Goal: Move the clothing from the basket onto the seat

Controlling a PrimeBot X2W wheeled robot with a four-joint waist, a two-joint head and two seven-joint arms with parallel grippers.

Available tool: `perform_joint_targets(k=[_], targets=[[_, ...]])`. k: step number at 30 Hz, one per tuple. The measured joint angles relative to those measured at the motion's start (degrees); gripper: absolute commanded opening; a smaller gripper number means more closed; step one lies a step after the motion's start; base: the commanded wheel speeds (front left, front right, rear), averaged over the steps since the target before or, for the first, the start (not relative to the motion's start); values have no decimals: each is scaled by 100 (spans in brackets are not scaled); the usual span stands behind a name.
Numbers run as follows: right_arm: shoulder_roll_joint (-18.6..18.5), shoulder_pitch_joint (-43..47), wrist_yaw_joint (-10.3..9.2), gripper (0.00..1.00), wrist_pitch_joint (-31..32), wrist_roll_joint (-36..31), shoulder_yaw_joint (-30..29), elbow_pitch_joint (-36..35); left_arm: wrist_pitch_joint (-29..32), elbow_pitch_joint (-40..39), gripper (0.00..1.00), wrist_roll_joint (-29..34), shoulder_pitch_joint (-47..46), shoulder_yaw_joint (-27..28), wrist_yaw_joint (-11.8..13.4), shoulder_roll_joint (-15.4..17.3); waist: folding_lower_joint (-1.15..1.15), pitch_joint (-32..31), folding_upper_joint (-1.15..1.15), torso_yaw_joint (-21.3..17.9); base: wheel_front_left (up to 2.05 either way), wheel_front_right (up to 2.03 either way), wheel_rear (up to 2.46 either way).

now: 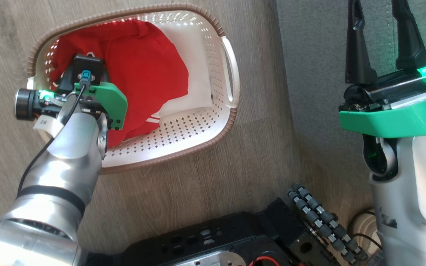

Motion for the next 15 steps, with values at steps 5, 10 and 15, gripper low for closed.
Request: perform_joint_targets(k=[5,10,15], targets=[[0,0,0,100,1,25,25,-21,49,25,0,1,-29,-67,23,8,0,25,0,-35,0,0,0],[0,1,0,100,0,25,21,-2,-38,31,0,-2,-23,-96,-40,-21,0,-36,0,-17,0,0,0],[0,2,0,100,0,23,-30,119,-214,20,0,-12,49,-224,-233,-118,0,-229,0,46,0,0,0]])
